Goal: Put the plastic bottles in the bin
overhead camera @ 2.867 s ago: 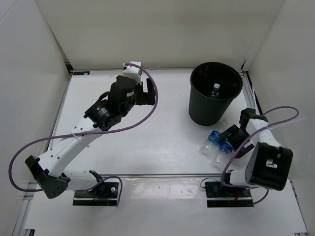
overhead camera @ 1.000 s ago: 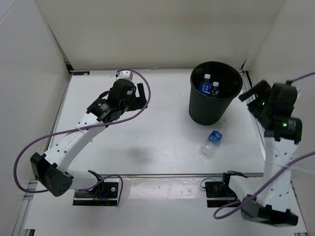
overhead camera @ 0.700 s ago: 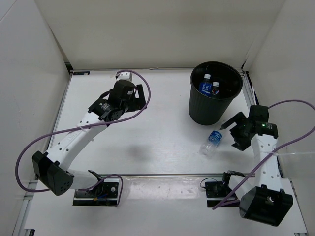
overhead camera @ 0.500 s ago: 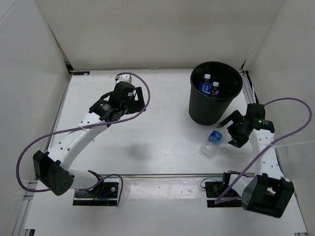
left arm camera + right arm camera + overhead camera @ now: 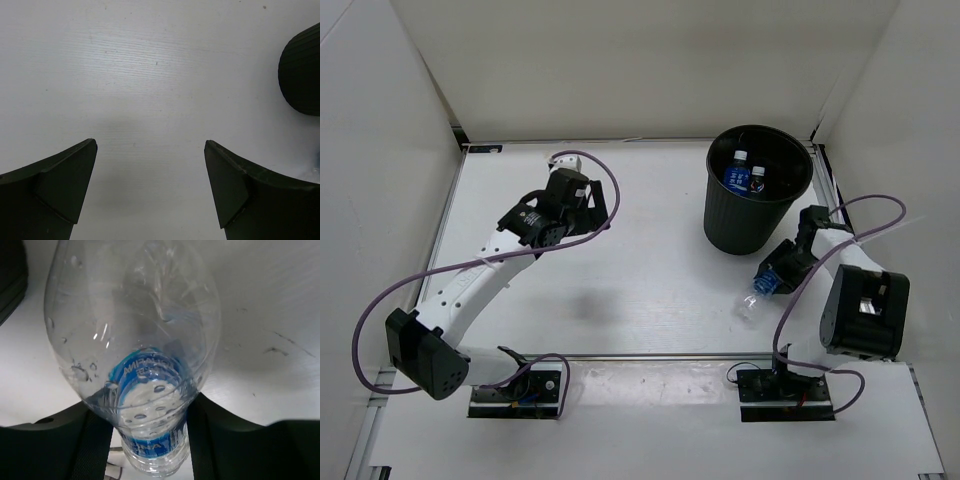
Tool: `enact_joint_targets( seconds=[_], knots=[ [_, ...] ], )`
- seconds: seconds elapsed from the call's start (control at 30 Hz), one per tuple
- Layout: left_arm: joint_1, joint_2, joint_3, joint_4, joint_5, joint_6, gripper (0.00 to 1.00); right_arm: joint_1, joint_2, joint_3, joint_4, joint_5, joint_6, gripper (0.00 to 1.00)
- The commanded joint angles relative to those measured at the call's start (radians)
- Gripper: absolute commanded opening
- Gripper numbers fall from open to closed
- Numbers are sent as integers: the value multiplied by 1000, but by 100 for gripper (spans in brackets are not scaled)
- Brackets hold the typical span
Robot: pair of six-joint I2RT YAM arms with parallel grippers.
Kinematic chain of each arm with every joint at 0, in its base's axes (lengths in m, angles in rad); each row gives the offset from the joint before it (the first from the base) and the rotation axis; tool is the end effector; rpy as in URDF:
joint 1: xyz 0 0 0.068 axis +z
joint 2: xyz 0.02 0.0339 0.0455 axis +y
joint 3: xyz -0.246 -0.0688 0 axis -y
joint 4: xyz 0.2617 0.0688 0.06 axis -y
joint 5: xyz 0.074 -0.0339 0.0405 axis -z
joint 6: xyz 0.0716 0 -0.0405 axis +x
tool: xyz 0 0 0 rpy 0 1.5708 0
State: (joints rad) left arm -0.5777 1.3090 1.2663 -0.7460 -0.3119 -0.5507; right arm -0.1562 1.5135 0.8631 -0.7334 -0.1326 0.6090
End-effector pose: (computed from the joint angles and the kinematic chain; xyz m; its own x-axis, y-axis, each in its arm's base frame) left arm 0.2805 -0.1566 0.2990 -0.6836 -0.1489 -0.7145 -0.0225 0.9828 -0.1833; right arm 0.2756 -0.0338 0.1059 -0.7218 0.6877 -0.0782 0.6618 0.7188 0.2129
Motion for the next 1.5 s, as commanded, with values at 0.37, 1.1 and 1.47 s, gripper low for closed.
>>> enact_joint_targets(
  seconds=[0.37, 1.1, 1.47],
  knots=[
    [33, -33, -4, -13, 19, -5, 100, 10, -552, 675, -320, 68, 91, 28],
    [33, -111, -48, -4, -47, 58, 100, 52, -88, 1304, -404, -61, -64, 100],
    [42, -284, -238, -113, -225, -23, 100, 29, -492, 551, -537, -36, -62, 100]
  ],
)
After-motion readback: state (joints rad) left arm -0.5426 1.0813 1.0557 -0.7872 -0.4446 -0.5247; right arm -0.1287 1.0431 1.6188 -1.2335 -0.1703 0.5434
